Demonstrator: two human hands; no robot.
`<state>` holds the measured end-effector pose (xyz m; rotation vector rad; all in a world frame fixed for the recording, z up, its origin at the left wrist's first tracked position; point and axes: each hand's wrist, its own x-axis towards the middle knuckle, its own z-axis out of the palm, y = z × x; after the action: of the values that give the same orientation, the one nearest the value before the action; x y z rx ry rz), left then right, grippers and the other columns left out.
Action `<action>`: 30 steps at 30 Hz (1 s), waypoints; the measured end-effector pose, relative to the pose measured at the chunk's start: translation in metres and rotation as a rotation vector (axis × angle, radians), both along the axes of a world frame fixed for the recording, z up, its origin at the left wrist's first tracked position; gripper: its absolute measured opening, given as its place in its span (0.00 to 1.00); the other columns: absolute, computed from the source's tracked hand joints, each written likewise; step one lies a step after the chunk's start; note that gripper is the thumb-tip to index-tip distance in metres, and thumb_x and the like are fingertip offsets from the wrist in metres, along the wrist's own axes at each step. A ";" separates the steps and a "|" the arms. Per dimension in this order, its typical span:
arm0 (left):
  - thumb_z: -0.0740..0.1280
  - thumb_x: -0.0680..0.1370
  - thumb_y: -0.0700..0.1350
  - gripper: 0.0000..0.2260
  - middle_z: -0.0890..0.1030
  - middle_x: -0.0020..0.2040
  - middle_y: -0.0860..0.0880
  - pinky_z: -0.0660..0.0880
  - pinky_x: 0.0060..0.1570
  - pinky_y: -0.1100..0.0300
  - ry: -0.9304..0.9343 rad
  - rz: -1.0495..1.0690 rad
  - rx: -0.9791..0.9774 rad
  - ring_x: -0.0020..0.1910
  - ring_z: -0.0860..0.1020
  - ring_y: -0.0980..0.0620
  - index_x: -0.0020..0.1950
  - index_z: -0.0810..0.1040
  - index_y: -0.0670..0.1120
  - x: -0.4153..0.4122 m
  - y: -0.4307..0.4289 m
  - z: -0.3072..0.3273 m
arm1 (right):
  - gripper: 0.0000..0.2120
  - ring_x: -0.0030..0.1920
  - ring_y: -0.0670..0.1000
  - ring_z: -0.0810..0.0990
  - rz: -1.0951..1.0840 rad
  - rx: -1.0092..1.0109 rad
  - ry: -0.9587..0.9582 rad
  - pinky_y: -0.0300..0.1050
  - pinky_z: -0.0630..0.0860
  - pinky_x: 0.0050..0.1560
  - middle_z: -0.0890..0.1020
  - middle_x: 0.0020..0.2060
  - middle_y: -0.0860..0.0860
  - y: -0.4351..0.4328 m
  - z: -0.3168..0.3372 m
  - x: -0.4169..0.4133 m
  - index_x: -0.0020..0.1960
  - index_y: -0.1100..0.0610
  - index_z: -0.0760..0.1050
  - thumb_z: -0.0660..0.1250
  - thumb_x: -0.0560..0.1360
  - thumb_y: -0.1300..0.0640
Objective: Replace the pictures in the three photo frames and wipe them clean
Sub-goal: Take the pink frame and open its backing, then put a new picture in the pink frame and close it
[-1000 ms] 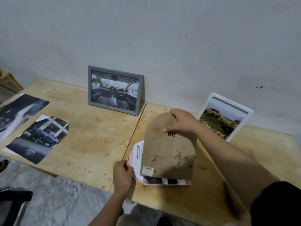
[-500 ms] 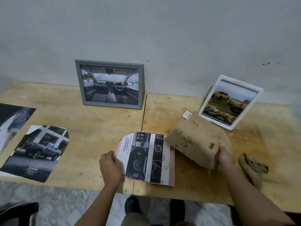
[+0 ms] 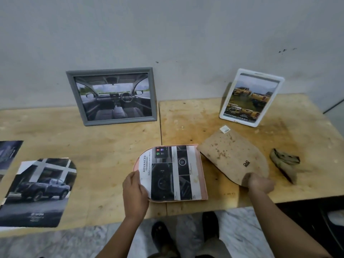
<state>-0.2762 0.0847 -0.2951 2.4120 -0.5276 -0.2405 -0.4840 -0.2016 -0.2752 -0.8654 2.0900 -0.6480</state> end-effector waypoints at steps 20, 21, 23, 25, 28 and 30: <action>0.60 0.79 0.40 0.22 0.66 0.71 0.38 0.63 0.69 0.48 -0.016 -0.140 0.009 0.71 0.63 0.40 0.72 0.62 0.35 -0.003 0.012 -0.016 | 0.23 0.75 0.54 0.55 1.222 -0.270 0.598 0.54 0.60 0.71 0.59 0.75 0.48 0.054 0.000 0.044 0.74 0.48 0.60 0.55 0.80 0.57; 0.60 0.80 0.40 0.23 0.66 0.72 0.38 0.61 0.70 0.50 -0.009 -0.141 0.014 0.72 0.62 0.41 0.73 0.62 0.35 -0.003 0.013 -0.016 | 0.23 0.74 0.54 0.56 1.216 -0.267 0.605 0.54 0.61 0.70 0.60 0.75 0.48 0.051 0.001 0.046 0.74 0.49 0.61 0.55 0.79 0.58; 0.60 0.80 0.41 0.23 0.64 0.73 0.39 0.58 0.70 0.52 -0.007 -0.149 0.034 0.73 0.61 0.42 0.73 0.60 0.36 -0.003 0.016 -0.015 | 0.23 0.74 0.55 0.58 1.219 -0.258 0.629 0.54 0.64 0.69 0.61 0.74 0.49 0.045 0.001 0.049 0.73 0.49 0.62 0.56 0.79 0.59; 0.60 0.80 0.42 0.24 0.64 0.73 0.40 0.58 0.71 0.53 -0.013 -0.167 0.057 0.73 0.61 0.43 0.74 0.60 0.36 -0.004 0.020 -0.014 | 0.23 0.73 0.55 0.58 1.216 -0.251 0.653 0.55 0.66 0.67 0.62 0.74 0.50 0.043 0.002 0.053 0.73 0.49 0.63 0.55 0.79 0.59; 0.57 0.81 0.45 0.24 0.61 0.75 0.42 0.56 0.72 0.55 -0.008 -0.172 0.083 0.74 0.58 0.46 0.75 0.57 0.39 -0.005 0.025 -0.011 | 0.21 0.72 0.55 0.60 1.196 -0.222 0.661 0.56 0.65 0.65 0.62 0.74 0.50 0.043 0.002 0.058 0.71 0.48 0.65 0.54 0.79 0.58; 0.56 0.81 0.46 0.24 0.60 0.75 0.43 0.55 0.72 0.57 -0.009 -0.159 0.093 0.75 0.57 0.47 0.75 0.57 0.39 -0.005 0.027 -0.008 | 0.19 0.71 0.56 0.60 1.173 -0.202 0.639 0.56 0.64 0.65 0.63 0.73 0.51 0.044 0.002 0.062 0.70 0.49 0.67 0.53 0.79 0.57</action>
<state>-0.2811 0.1116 -0.3035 2.4642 -0.7285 -0.3296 -0.4218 -0.1574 -0.2732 -2.3414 1.5557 0.0964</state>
